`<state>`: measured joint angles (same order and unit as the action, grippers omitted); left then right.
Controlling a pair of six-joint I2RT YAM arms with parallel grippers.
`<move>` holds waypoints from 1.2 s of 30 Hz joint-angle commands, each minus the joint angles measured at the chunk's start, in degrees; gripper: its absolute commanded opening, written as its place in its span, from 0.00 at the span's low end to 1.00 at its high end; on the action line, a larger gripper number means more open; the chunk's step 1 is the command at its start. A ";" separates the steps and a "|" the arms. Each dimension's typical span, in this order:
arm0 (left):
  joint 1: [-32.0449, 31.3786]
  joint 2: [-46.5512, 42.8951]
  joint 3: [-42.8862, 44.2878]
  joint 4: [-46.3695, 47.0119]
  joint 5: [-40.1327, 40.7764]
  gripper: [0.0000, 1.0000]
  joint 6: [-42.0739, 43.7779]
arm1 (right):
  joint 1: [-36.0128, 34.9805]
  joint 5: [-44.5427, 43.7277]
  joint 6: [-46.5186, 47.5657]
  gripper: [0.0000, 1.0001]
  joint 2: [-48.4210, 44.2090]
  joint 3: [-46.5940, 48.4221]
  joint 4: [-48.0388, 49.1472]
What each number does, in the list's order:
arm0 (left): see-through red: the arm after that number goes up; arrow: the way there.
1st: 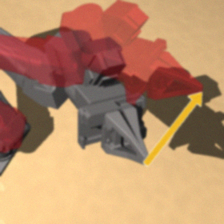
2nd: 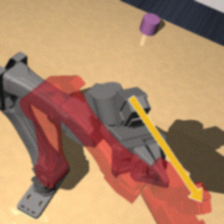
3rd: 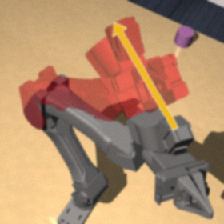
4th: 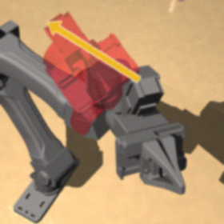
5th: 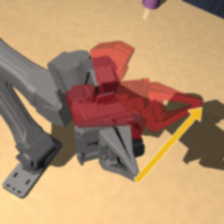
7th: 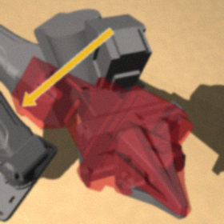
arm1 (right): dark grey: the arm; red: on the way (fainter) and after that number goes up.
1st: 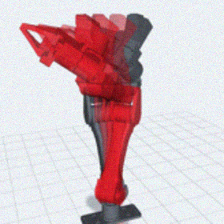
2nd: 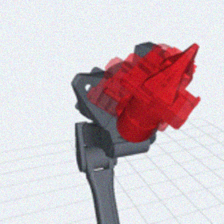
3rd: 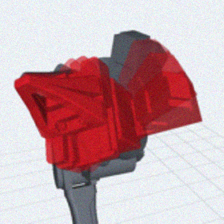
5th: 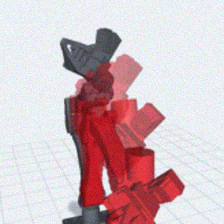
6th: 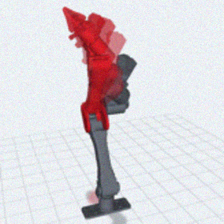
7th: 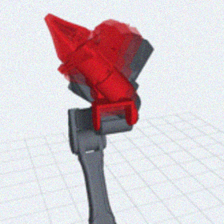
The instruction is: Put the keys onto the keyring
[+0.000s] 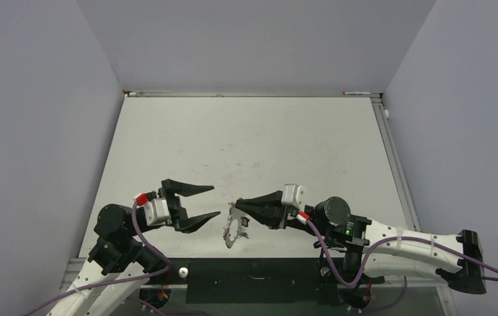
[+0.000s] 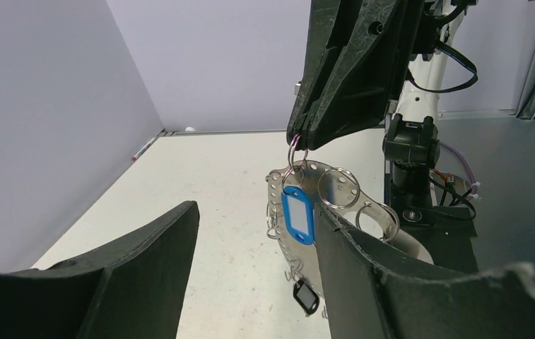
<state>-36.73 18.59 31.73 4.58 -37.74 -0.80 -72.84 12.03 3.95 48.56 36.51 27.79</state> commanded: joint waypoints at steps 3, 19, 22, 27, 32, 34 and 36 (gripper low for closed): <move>0.26 0.04 -0.08 2.01 -0.38 0.57 0.49 | -0.05 0.36 -0.45 0.05 -1.79 0.18 5.40; 0.26 0.05 -0.09 1.84 -0.32 0.57 0.49 | -0.09 0.36 -0.41 0.05 -1.84 0.23 5.10; 0.26 -0.11 -0.15 1.75 -0.30 0.57 0.53 | -0.03 0.36 -0.57 0.05 -1.97 0.14 5.01; 0.26 0.00 -0.08 1.75 -0.34 0.57 0.53 | -0.08 0.27 -0.70 0.05 -2.39 -0.03 5.02; 0.26 0.09 -0.08 1.84 -0.54 0.57 0.49 | -0.06 0.27 -0.70 0.05 -2.58 -0.13 4.90; 0.26 0.10 -0.08 1.75 -0.50 0.57 0.49 | -0.05 0.27 -0.72 0.05 -2.63 -0.13 4.87; 0.26 0.05 -0.08 1.75 -0.57 0.57 0.52 | -0.07 0.27 -0.78 0.05 -2.61 -0.13 4.86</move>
<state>-36.73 18.59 31.64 4.58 -37.76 -0.78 -72.84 12.03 3.77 47.31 36.51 27.79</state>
